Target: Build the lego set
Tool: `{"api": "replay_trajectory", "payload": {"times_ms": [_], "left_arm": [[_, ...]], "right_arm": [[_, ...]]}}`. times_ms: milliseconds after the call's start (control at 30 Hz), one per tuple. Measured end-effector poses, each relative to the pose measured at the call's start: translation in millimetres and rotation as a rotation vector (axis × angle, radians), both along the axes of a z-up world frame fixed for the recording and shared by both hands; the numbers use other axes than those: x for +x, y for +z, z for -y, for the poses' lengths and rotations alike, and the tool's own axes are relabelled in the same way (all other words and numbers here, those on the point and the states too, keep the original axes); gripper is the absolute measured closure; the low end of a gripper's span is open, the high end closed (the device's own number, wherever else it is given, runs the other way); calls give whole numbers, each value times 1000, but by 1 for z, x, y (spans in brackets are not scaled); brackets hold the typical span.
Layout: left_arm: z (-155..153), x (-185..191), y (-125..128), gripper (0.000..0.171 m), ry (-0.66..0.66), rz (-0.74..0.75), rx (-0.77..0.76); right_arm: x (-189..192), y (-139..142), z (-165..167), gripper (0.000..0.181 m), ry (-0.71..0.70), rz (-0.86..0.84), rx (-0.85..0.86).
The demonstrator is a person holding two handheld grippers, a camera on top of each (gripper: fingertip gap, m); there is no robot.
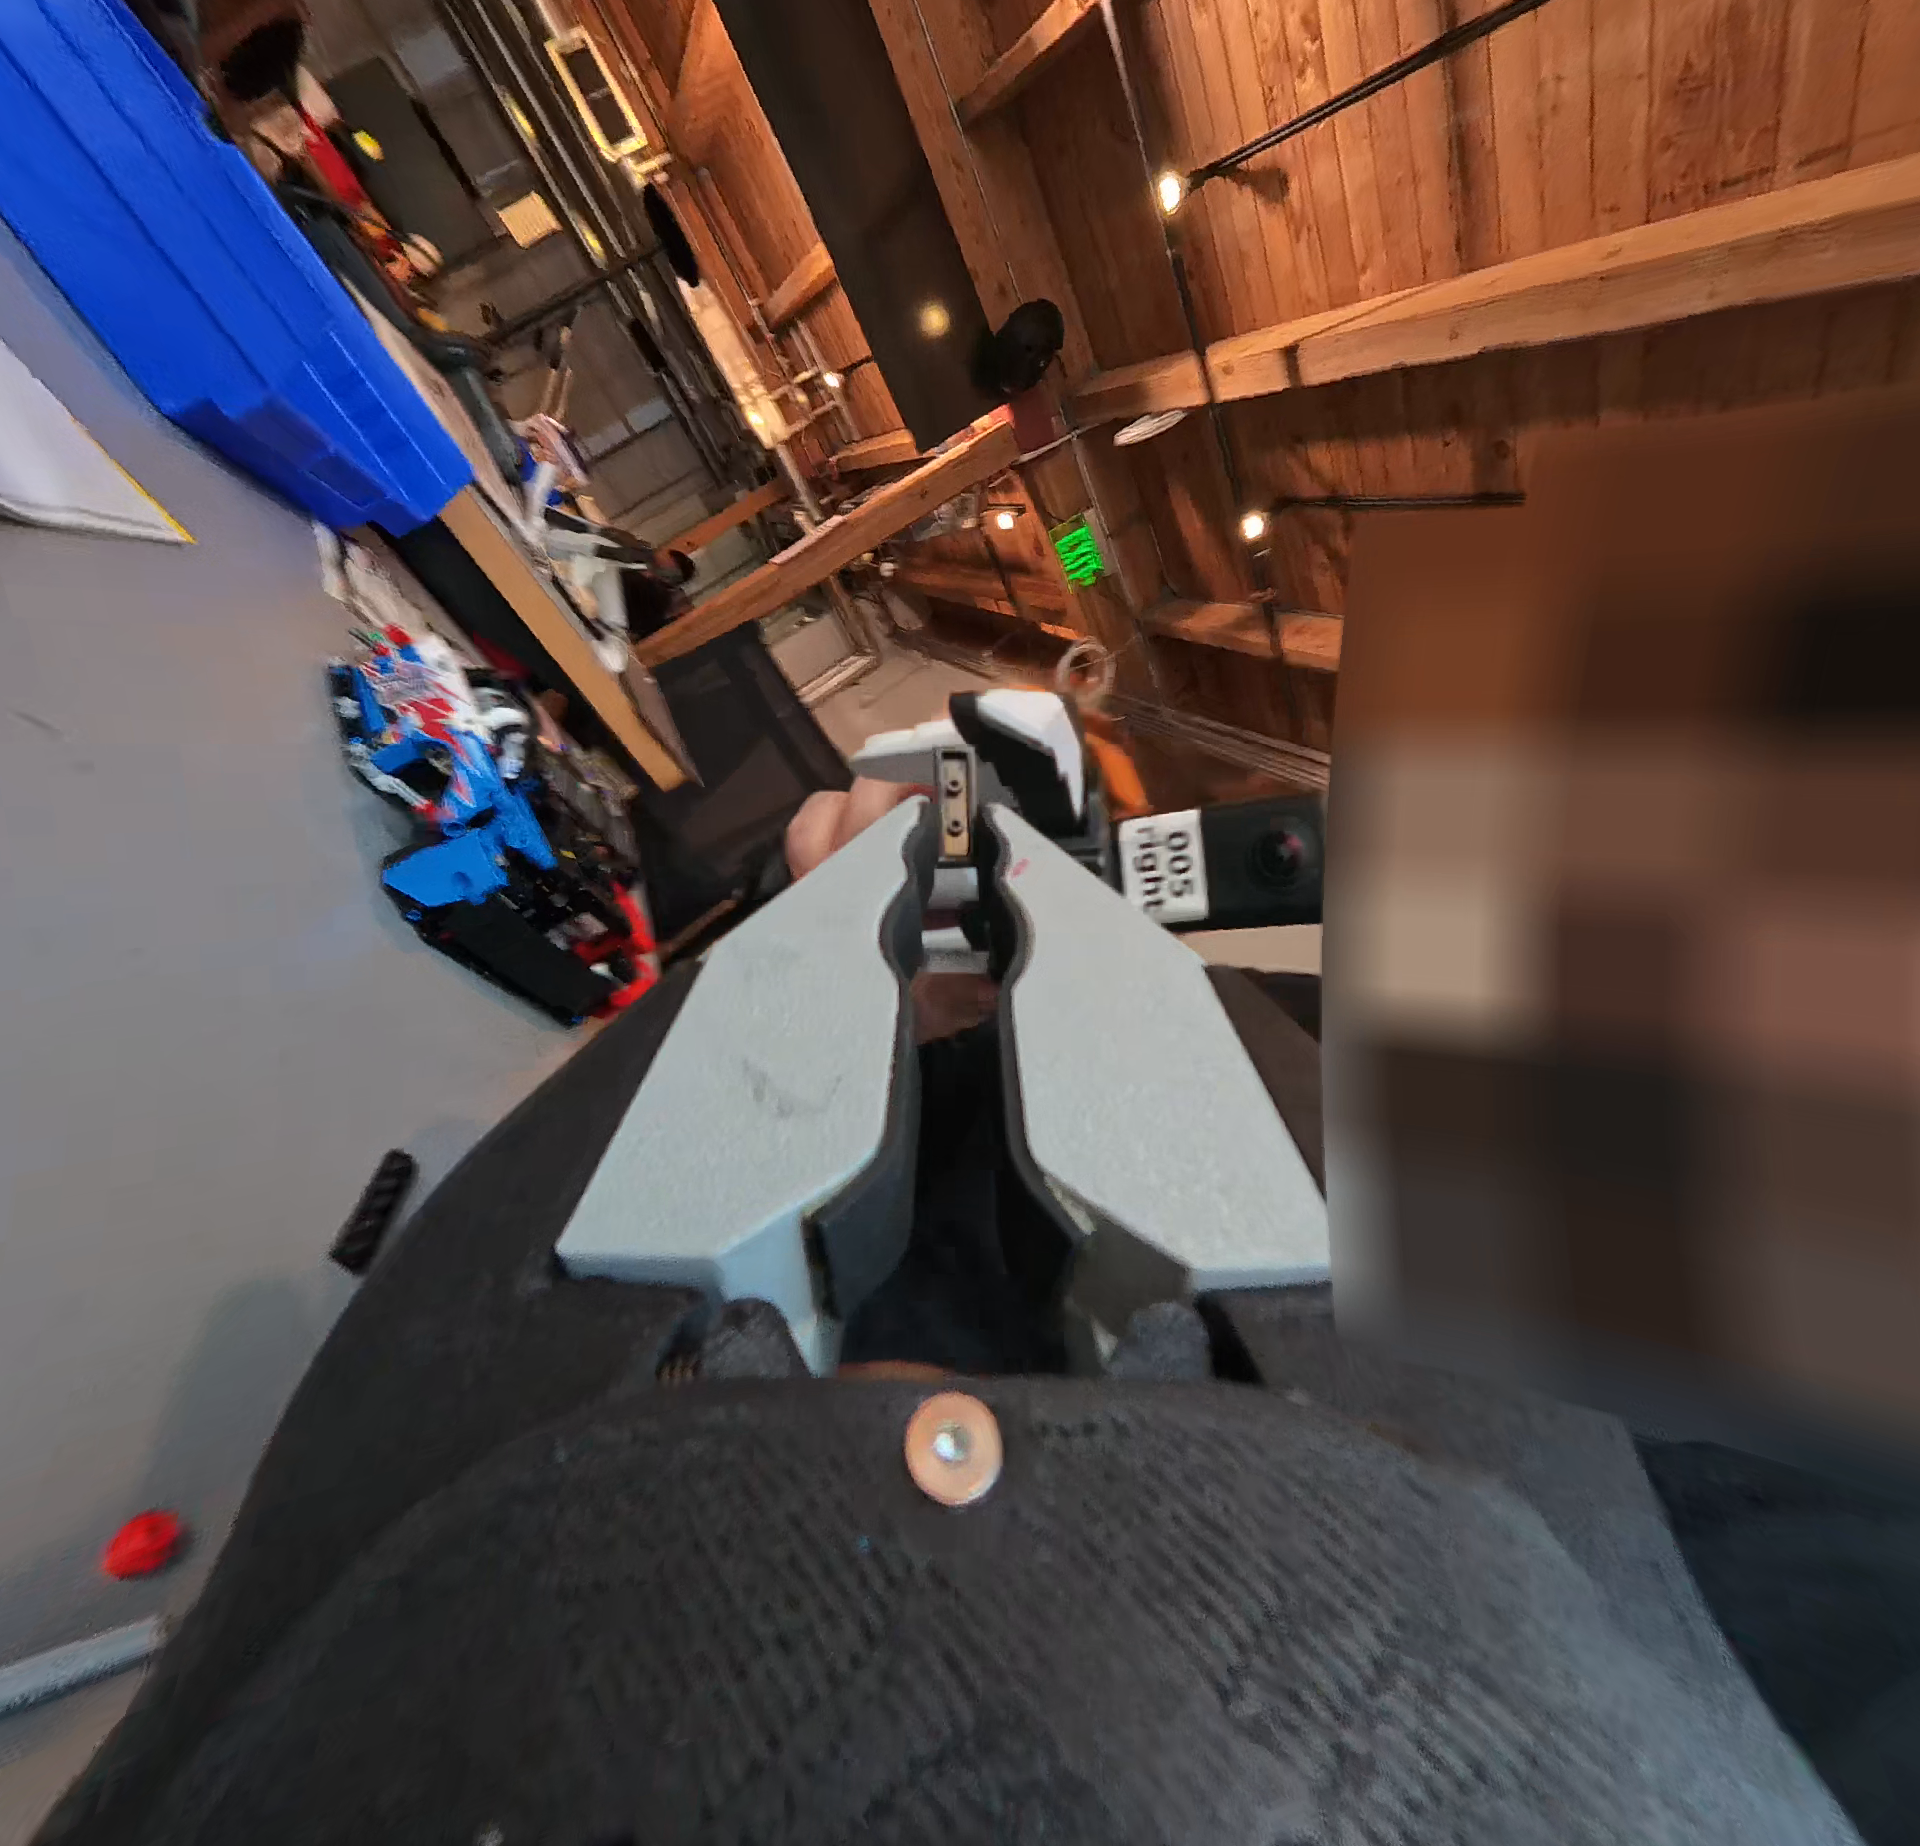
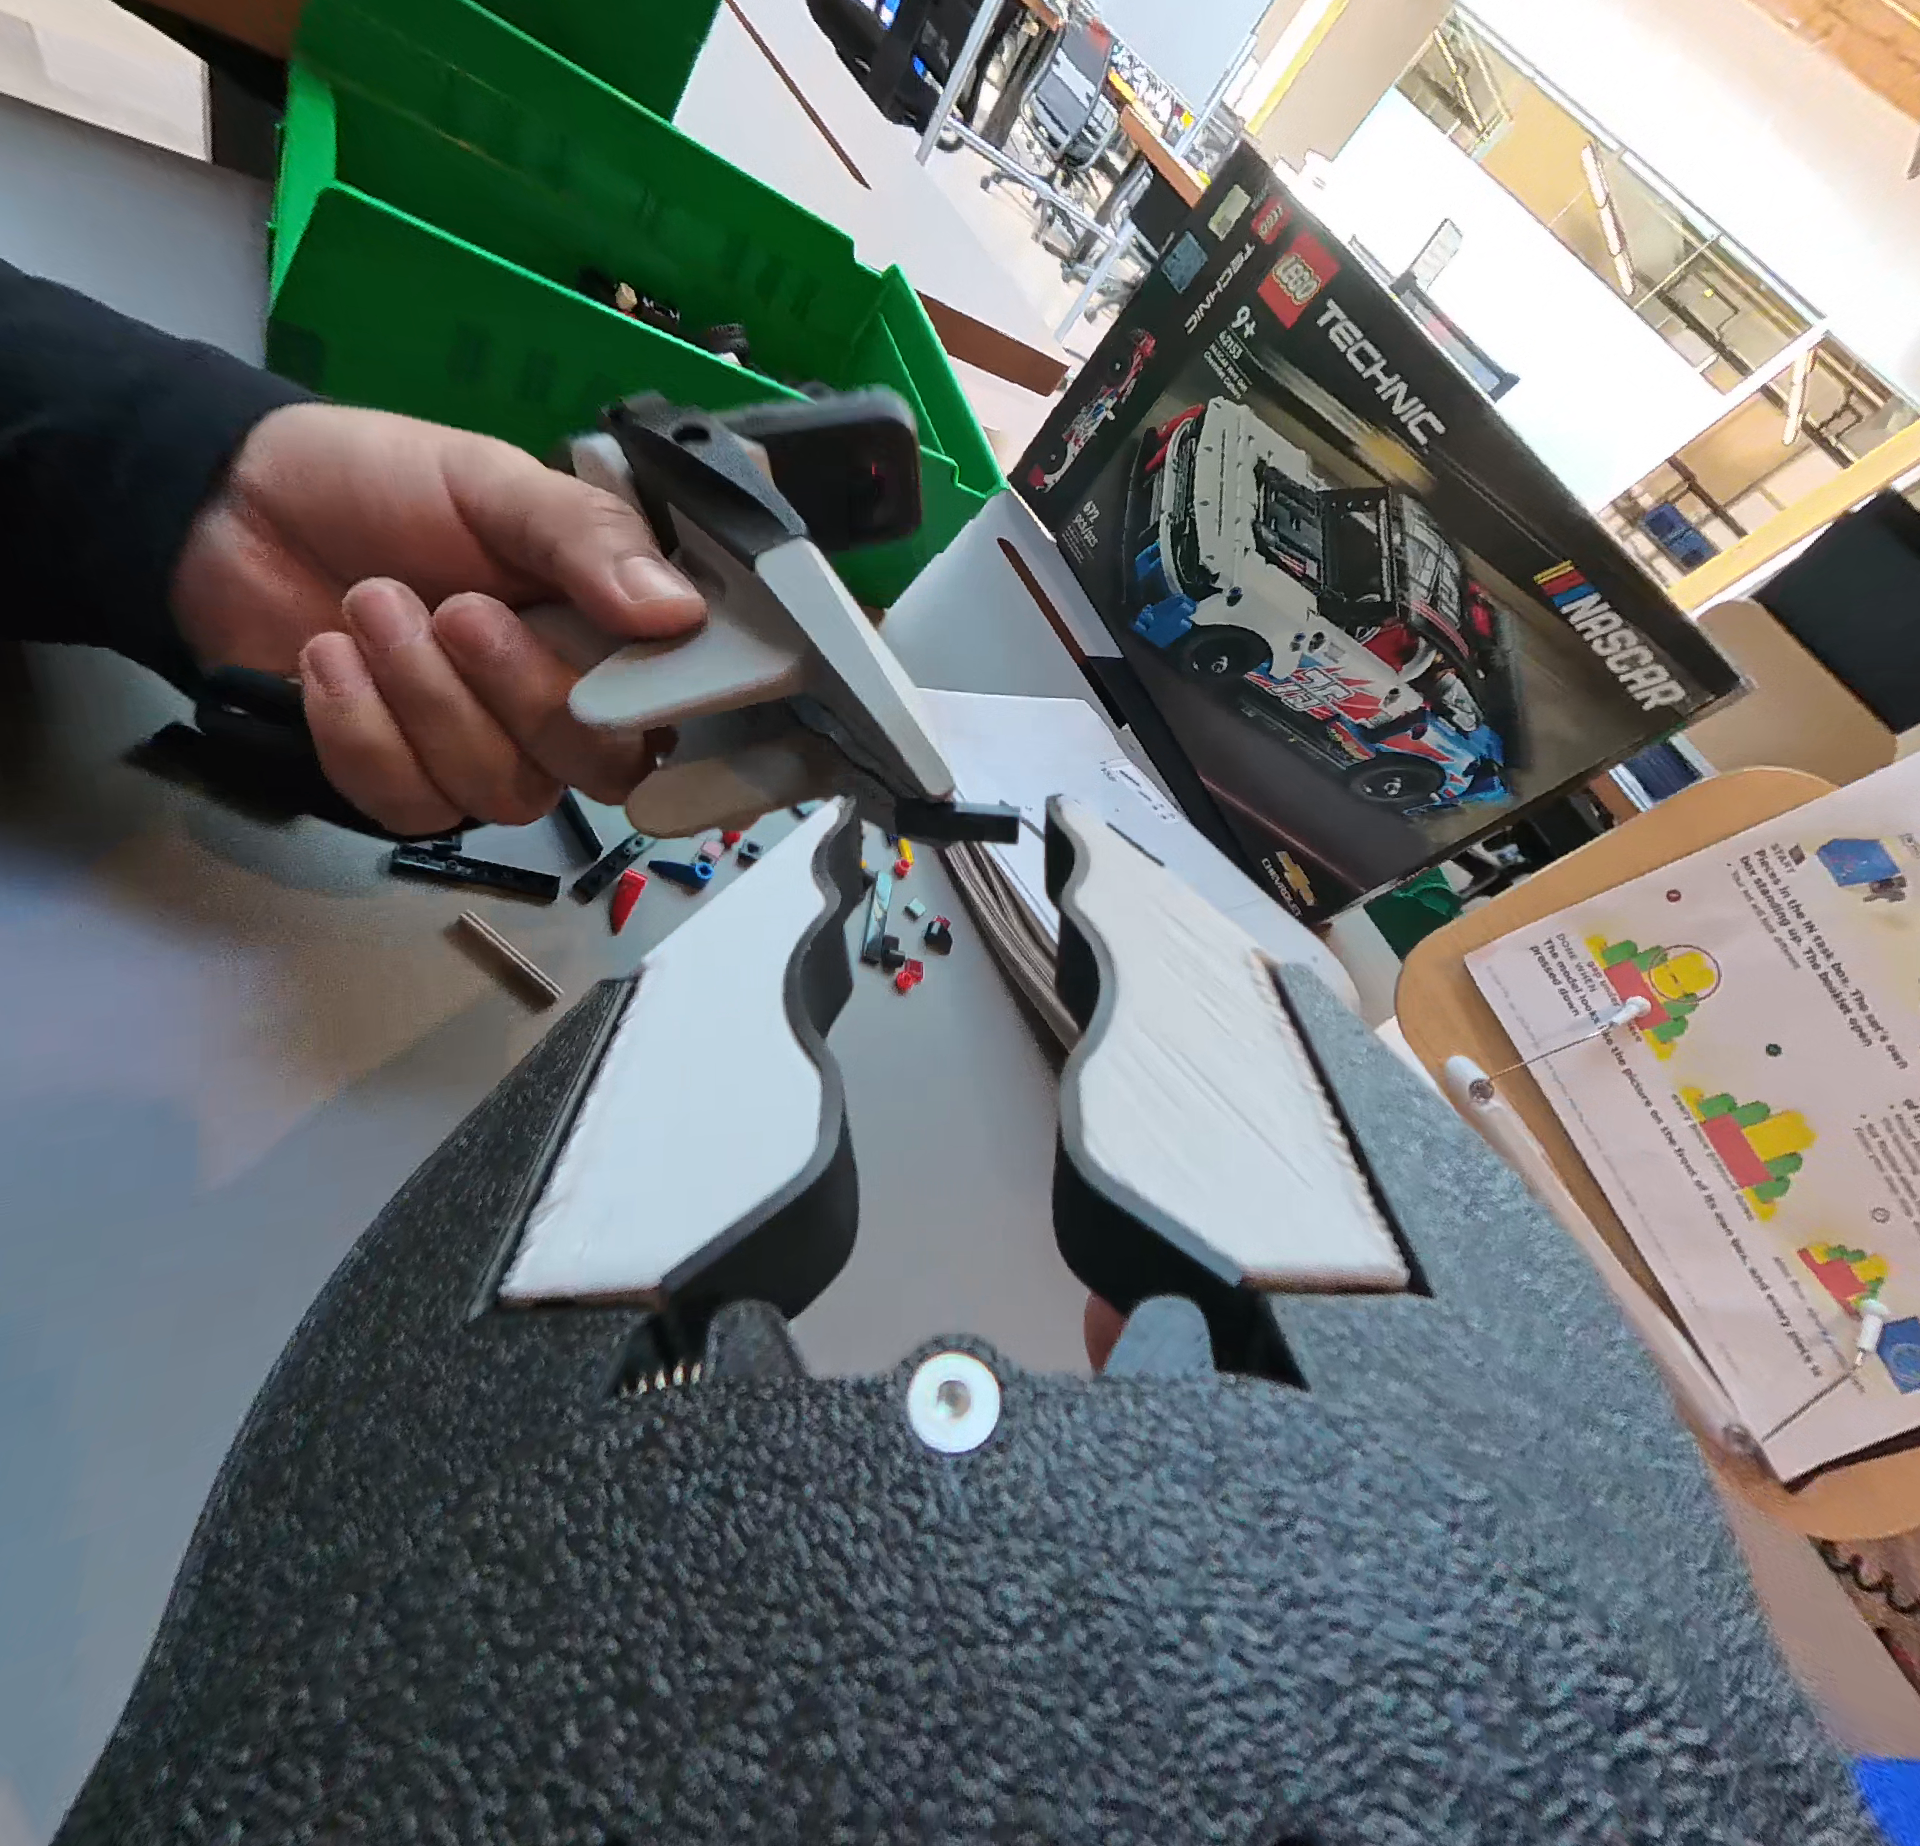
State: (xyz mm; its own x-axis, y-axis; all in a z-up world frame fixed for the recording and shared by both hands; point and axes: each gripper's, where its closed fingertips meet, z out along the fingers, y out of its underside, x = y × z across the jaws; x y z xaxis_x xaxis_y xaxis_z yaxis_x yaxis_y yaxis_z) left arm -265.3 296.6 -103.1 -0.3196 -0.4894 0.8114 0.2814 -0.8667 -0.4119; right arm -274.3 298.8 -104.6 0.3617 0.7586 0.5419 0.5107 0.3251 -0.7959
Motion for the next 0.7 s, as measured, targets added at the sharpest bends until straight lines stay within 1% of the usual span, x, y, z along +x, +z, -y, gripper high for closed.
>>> {"api": "replay_trajectory", "payload": {"times_ms": [33, 100, 233, 300, 367, 467, 567, 633, 667, 700], "left_arm": [[1, 3, -2, 167, 38, -68, 68], [7, 8, -2, 167, 101, -185, 218], [8, 13, -3, 167, 274, -398, 487], [10, 14, -2, 167, 321, -456, 574], [10, 14, -1, 167, 341, -465, 594], [11, 13, 4, 167, 312, -389, 505], [10, 11, 9, 167, 220, -212, 289], [10, 8, 12, 167, 153, -78, 139], [10, 7, 13, 167, 119, -27, 85], [9, 7, 12, 167, 99, -8, 59]], "right_arm": [[3, -2, -2, 147, -9, 0, -1], [6, -4, -3, 148, -13, -1, 14], [9, -1, 2, 150, -13, -6, 97], [10, -1, 4, 152, -15, -4, 134], [10, 1, 6, 155, -17, -11, 164], [10, 6, 7, 156, -24, -29, 208], [7, 10, 7, 156, -22, -23, 240], [5, 12, 7, 157, -2, -13, 218], [4, 13, 7, 157, 17, -4, 189], [3, 11, 6, 157, 35, 16, 146]]}}
